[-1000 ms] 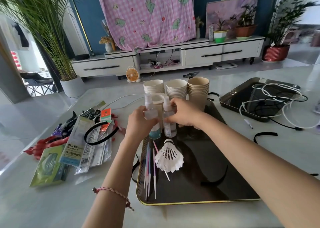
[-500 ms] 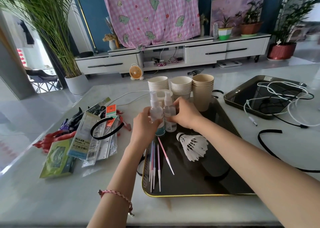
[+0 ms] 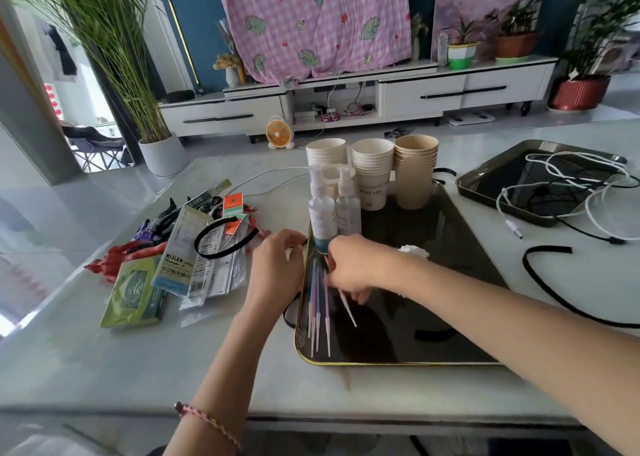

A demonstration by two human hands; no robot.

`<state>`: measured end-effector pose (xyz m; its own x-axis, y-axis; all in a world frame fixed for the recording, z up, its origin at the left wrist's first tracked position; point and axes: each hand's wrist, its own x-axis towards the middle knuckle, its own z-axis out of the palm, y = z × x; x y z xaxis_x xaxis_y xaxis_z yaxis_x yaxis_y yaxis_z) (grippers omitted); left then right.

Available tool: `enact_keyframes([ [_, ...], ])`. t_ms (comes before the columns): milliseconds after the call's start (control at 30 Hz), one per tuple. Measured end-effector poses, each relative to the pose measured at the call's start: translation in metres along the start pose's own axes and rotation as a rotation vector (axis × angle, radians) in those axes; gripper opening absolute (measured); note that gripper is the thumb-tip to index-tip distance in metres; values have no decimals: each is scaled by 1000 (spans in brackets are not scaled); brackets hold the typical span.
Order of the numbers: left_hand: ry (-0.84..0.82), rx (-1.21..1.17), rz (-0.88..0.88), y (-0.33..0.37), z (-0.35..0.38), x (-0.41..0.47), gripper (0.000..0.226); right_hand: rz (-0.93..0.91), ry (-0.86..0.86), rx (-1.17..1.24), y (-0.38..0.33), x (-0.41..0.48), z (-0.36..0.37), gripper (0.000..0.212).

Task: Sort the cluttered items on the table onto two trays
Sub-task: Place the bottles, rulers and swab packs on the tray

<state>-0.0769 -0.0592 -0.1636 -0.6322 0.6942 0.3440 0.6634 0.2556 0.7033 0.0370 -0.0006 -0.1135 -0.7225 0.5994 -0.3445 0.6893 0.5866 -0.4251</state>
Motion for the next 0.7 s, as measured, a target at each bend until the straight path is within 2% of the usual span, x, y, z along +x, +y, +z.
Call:
enact_keyframes([
  [100,-47,-4,36,4,5,-10,25,46,90,-69,1,7,19,32],
  [167,-78,6,55,5,8,-13,25,63,122,-34,1,8,20,40],
  [233,-102,19,59,3,10,-14,27,89,65,47,-1,10,21,35],
  [367,-118,18,51,0,9,-15,33,147,-244,178,-4,7,21,28],
  [567,-316,166,127,1,10,-13,44,133,-207,367,1,2,12,27],
  [700,-394,242,140,2,12,-9,38,128,-254,566,2,-4,11,31],
])
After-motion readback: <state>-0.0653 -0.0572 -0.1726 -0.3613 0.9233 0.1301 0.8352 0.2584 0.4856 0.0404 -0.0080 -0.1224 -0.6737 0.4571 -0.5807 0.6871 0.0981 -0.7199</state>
